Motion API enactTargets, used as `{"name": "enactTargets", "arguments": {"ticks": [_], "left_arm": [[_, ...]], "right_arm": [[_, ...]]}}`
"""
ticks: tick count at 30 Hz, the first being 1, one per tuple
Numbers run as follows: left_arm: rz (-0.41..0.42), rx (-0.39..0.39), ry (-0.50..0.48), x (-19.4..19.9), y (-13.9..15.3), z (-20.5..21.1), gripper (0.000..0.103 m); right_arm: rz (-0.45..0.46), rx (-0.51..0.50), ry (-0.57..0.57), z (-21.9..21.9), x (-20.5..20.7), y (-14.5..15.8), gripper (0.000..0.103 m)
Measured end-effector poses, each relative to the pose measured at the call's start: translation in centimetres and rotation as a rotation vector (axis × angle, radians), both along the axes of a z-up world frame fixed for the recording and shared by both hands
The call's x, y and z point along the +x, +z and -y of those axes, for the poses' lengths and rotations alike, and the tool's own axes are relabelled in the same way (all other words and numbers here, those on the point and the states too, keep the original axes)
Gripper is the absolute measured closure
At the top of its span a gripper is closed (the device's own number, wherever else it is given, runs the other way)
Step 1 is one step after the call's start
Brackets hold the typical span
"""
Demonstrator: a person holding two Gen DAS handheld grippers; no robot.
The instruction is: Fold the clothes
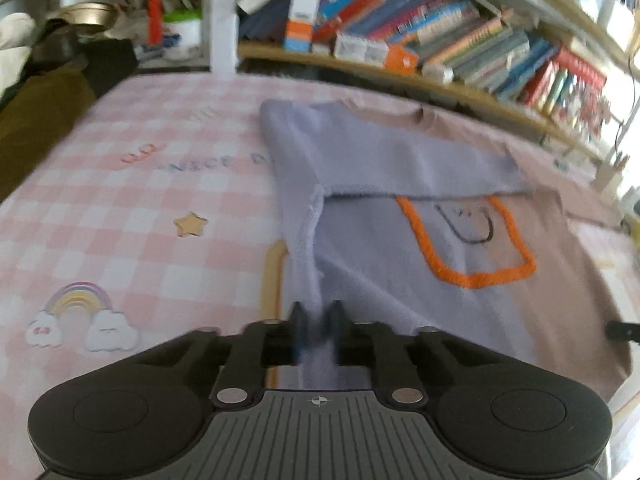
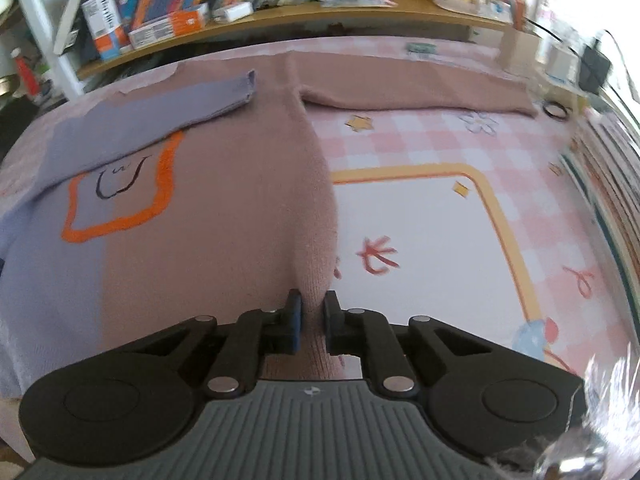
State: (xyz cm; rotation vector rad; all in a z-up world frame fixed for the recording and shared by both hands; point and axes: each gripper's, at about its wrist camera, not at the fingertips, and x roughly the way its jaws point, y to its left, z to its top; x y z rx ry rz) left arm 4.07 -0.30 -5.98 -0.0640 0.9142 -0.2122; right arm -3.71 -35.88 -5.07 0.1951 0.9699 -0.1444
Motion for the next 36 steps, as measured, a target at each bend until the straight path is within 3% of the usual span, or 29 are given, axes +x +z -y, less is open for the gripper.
{"name": "enactTargets", "arguments": {"ticks": [6,12,20,24,25,29,34,36], "left_arm": [[0.039,0.012,-0.102,1.7,0.2,3.8,0.097],[0.062,0.013,-0.077,1.5,1.0,2.9,0.098],[0.065,0.027,-0.005,0.5,1.7,-0.5,0.098],[0.071,0.082,-0.012,0.2,2.0,-0.5,0.097],[0.064,0.104,-0.013,0.3,2.0,-0.4,0.091],[0.074,0.169,-0.014,0.2,2.5,-0.3,0.085],[0.248,0.275,0.008,-0.8,5.8,1.6,0.084],[0.281,0.233,-0.042,-0.3,6.9,3.3,0.084]], "right_arm": [[-0.005,-0.017,-0.08,1.2,-1.2,0.1,0.093],[-0.008,0.005,-0.09,1.4,-1.3,0.1,0.093],[-0.008,0.054,-0.015,-0.2,-1.0,0.2,0.093],[-0.013,0.057,0.029,-0.9,-1.2,0.2,0.093],[-0.013,0.055,0.04,-1.0,-1.2,0.2,0.093],[-0.013,0.046,0.041,-0.9,-1.3,0.2,0.093],[-0.015,0.053,0.041,-0.4,-1.3,0.3,0.092],[-0.017,0.055,0.044,-0.3,-1.3,0.4,0.09]]}}
